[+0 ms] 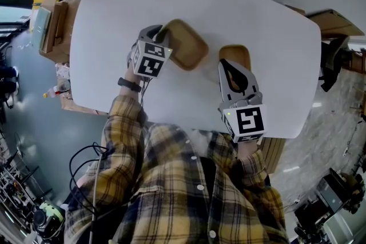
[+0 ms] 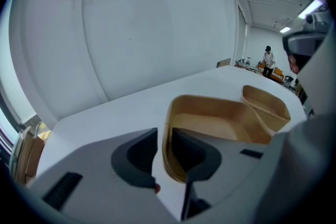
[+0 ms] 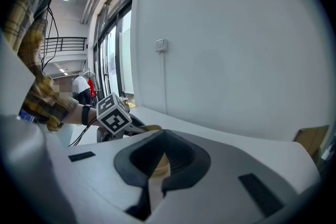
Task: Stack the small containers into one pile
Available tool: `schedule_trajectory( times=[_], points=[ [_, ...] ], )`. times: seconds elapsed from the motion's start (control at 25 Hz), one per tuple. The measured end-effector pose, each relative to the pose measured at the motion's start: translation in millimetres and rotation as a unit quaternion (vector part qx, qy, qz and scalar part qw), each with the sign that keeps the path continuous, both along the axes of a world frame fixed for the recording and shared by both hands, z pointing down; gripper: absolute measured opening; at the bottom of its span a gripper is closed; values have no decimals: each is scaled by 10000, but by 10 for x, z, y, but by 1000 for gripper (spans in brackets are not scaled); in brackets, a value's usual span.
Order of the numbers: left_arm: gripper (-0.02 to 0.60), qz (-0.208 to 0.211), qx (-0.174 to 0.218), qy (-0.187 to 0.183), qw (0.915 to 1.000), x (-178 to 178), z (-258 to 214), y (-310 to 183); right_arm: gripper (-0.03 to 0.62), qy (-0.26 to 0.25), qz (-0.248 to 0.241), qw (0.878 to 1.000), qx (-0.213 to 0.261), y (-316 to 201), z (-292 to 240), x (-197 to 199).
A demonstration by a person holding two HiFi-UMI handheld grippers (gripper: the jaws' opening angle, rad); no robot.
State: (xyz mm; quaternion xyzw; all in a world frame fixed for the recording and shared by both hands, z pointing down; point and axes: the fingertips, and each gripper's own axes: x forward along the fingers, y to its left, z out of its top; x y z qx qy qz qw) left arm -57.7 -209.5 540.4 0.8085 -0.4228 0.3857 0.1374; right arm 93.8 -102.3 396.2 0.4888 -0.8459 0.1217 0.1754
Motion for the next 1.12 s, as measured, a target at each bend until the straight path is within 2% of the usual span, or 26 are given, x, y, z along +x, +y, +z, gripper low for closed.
schedule_trajectory(
  times=[0.16, 0.32, 0.36, 0.44, 0.52, 0.76, 0.92, 1.12],
  points=[
    [164, 70, -175, 172, 9997, -9, -62, -7, 14, 13, 27, 10000, 8, 12, -17, 34],
    [170, 128, -193, 259, 9994, 17, -116, 33, 14, 29, 31, 10000, 23, 30, -28, 32],
    [163, 106, -148, 265, 9995, 16, -138, 36, 14, 30, 29, 10000, 24, 34, -27, 24],
    [86, 17, -60, 229, 9997, 2, -173, 35, 14, 36, 26, 10000, 30, 49, -29, 18],
    [49, -12, -52, 112, 9999, 2, -170, 44, 14, 47, 28, 10000, 39, 73, -40, 31],
    [36, 106, -135, -260, 9995, 28, -78, 74, 14, 40, 28, 10000, 44, 129, -43, 42],
    [29, 148, -83, -642, 9978, 38, 25, 99, 14, 22, 35, 10000, 35, 155, -33, 41],
    [29, 178, 17, -760, 9970, 29, 64, 88, 14, 18, 58, 10000, 16, 149, 0, 44]
  ],
)
